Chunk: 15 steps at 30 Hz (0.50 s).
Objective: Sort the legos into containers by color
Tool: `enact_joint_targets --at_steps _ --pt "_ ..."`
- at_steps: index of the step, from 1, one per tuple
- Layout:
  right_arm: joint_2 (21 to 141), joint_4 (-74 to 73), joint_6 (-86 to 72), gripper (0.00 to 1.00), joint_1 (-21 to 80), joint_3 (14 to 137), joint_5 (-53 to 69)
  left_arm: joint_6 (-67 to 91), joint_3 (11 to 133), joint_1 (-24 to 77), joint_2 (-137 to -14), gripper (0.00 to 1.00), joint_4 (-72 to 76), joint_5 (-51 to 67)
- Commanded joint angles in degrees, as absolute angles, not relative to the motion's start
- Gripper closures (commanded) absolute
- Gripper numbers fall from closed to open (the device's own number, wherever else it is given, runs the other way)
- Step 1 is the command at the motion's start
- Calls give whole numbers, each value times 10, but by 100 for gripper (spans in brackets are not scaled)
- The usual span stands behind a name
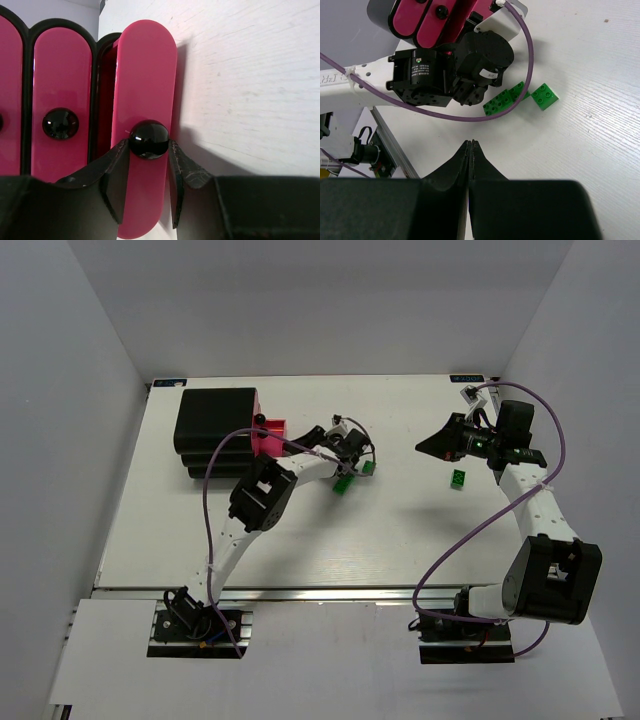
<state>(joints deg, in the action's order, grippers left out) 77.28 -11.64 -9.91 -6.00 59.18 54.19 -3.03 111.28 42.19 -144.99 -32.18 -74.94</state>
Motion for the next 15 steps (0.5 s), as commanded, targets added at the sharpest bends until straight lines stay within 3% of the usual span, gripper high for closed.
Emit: enact_joint_targets --at_steps 1,6,8,9,10,11,13,15 --pt "772 -109 -93 100 -63 601 557 -34 1143 435 -1433 92 -309 -759" --pt "773 -110 -93 100 -63 602 559 -34 1150 435 -1433 92 -312 -755" --pt "772 -111 -93 100 -65 601 560 -28 1153 435 -1428 80 -319 -753" --pt "772 -110 -93 100 -64 602 560 -25 1154 435 -1426 68 -323 -745" --pt "772 -110 -93 100 -65 601 560 -12 1158 440 -1423 46 -338 -740" --pt "773 -110 -93 100 -63 602 560 -7 1165 440 -1414 39 -344 -734" --pt "775 -110 -93 100 -64 602 561 12 1171 440 -1401 31 -358 -709" --pt "777 -109 -91 100 -63 602 561 10 1172 446 -1378 30 -352 -686"
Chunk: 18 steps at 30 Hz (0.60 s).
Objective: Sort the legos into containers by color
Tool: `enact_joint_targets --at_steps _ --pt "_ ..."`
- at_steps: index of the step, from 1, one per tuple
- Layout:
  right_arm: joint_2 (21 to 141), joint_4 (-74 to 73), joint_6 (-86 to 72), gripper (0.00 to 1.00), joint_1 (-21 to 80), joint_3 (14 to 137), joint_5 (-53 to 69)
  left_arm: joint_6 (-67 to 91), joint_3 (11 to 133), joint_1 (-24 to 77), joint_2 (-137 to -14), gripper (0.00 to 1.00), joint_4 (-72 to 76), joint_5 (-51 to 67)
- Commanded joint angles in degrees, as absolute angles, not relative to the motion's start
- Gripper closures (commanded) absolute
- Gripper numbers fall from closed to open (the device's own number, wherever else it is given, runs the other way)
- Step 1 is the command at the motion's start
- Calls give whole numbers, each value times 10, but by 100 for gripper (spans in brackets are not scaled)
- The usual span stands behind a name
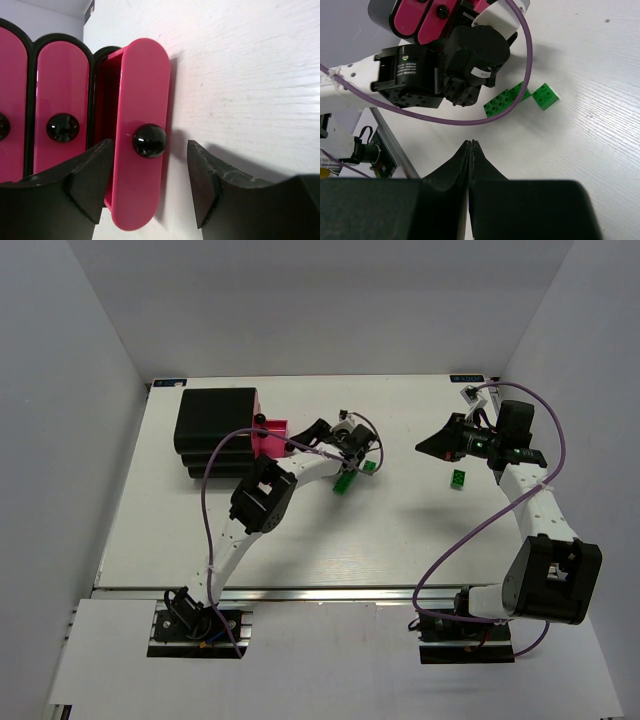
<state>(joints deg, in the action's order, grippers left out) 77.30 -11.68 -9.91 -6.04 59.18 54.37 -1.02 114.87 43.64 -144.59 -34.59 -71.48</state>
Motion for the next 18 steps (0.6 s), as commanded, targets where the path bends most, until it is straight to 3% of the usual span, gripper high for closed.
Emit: enact_joint_targets --at_steps 1,5,6,9,11,14,16,17,18 --pt "777 -110 -89 100 -64 601 562 9 1172 453 -1370 29 -351 -678" --pt "781 -122 -68 100 -62 606 569 24 1196 470 -1339 29 -375 -612" --pt "781 -124 -59 79 -62 607 573 41 1200 470 -1324 30 -395 -593" --pt "775 -129 -27 43 -64 607 571 76 1180 475 -1270 40 -417 -480" --pt "771 -131 -11 33 -63 607 562 79 1133 475 -1227 55 -398 -363" --pt "759 -131 -3 34 -64 606 546 106 1013 468 -1131 72 -332 -230" --pt "757 -131 -3 43 -65 606 539 119 933 461 -1074 72 -283 -154" --pt "756 -131 -3 73 -65 606 538 119 910 461 -1062 68 -268 -85" --pt "756 -131 -3 91 -66 607 539 115 882 461 -1053 48 -251 -54"
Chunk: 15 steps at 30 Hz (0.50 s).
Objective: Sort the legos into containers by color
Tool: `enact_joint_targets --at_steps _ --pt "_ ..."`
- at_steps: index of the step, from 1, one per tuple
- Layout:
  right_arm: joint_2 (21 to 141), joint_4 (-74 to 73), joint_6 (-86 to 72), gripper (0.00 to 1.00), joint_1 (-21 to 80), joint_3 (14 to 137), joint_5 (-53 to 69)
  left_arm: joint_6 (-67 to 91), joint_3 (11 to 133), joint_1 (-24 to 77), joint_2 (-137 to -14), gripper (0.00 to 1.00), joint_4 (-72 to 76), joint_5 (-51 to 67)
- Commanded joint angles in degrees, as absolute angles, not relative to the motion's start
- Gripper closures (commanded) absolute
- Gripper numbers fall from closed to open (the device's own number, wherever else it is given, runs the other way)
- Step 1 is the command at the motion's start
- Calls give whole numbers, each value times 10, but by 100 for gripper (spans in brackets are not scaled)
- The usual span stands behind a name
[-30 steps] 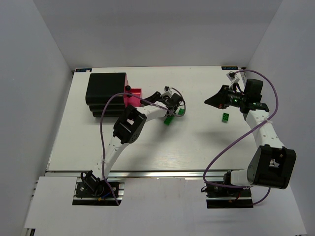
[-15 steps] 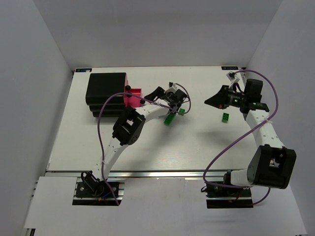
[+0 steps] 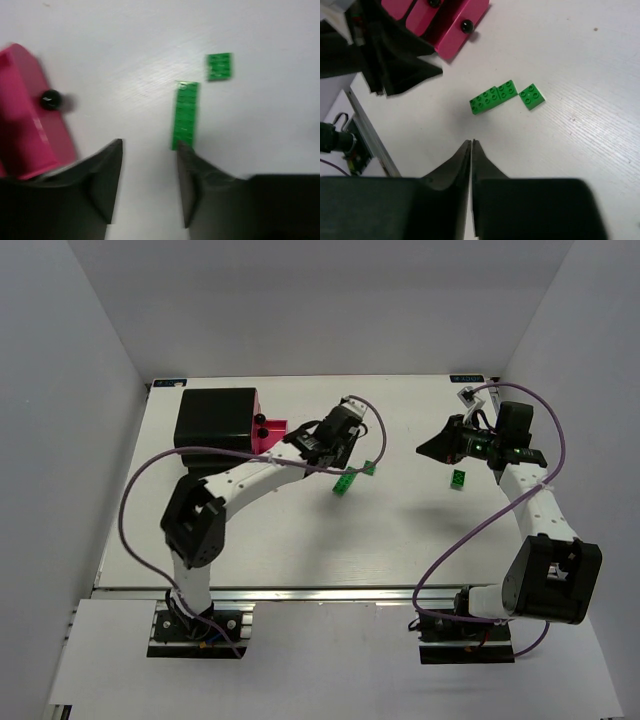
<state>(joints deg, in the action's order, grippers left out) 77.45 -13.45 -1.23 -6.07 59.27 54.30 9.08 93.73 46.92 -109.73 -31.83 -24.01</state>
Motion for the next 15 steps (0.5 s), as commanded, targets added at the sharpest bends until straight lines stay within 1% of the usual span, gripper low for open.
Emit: enact_joint_targets --at_steps 1,2,4,5,6,7,8,9,11,15 --pt "757 -131 -3 100 -69 607 541 112 875 461 -1050 38 -247 -22" --pt "758 -131 -3 100 -70 609 541 109 873 461 -1054 29 -248 49" --pt "758 -133 -3 100 -75 609 544 107 877 461 -1070 12 -257 94" --pt "758 -133 -3 92 -78 610 545 107 880 461 -1085 9 -260 105" --pt "758 -133 -3 83 -81 610 547 106 883 461 -1093 8 -265 113" --pt "759 -134 -4 77 -84 611 549 108 889 461 -1102 7 -267 113" --pt "759 -134 -4 67 -86 610 553 110 890 461 -1113 7 -270 115" --pt "758 -134 -5 64 -90 611 554 110 890 461 -1119 7 -266 112" --pt "758 -133 -8 61 -94 610 556 110 897 461 -1135 7 -266 105" --pt "761 -133 -10 60 -101 610 564 105 925 466 -1169 11 -289 56"
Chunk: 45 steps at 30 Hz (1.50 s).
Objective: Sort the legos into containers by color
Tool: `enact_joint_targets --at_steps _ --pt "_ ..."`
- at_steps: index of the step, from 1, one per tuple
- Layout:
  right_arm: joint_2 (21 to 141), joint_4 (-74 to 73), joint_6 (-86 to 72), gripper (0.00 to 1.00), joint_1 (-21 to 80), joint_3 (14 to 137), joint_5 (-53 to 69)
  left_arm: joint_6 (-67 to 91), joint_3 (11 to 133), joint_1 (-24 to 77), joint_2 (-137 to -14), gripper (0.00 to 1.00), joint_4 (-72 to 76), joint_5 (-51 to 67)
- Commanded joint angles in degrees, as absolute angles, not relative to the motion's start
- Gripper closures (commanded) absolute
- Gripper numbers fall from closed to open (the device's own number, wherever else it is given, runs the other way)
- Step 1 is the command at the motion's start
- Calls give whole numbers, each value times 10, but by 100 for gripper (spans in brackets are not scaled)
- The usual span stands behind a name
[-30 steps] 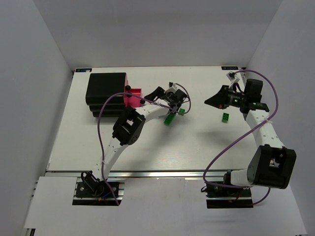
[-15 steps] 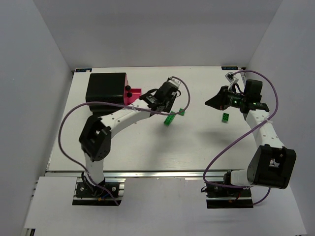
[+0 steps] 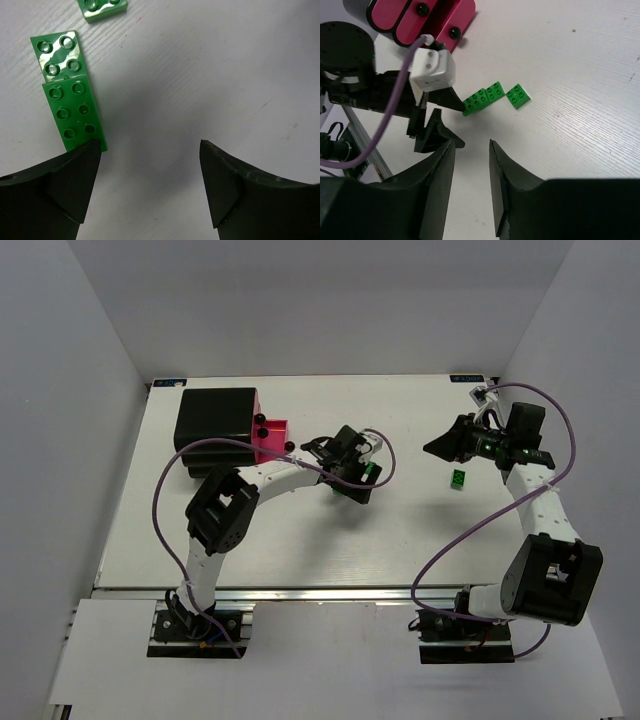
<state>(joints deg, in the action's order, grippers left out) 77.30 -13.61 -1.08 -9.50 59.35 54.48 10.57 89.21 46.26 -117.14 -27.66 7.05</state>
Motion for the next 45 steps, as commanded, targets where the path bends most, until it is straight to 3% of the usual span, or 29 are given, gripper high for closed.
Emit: enact_joint_targets --at_steps 1,7,10,11,12,14,17,18,23,30,35,45 --pt "762 -133 -10 60 -103 610 567 105 929 471 -1174 12 -294 39" --pt "762 -133 -11 61 -108 608 571 110 922 471 -1179 17 -283 -29" --pt "764 -131 -13 61 -108 609 574 107 912 471 -1170 31 -267 -29" --pt "764 -132 -13 61 -109 609 574 106 911 471 -1169 45 -265 -30" --pt "765 -132 -12 61 -109 608 574 105 906 471 -1166 50 -261 -32" --pt "766 -131 -13 61 -109 609 576 105 897 471 -1156 52 -249 -47" --pt "766 -132 -14 62 -110 608 576 105 877 471 -1143 44 -235 -71" --pt "766 -132 -15 62 -111 608 576 105 873 471 -1138 31 -226 -78" --pt "766 -131 -15 62 -112 608 577 104 875 471 -1144 20 -232 -103" --pt "767 -132 -15 62 -111 607 577 100 846 471 -1115 23 -186 -110" --pt "769 -131 -15 62 -112 608 578 81 831 471 -1094 19 -157 -111" --pt "768 -131 -18 62 -113 608 582 -34 875 471 -1141 17 -211 -36"
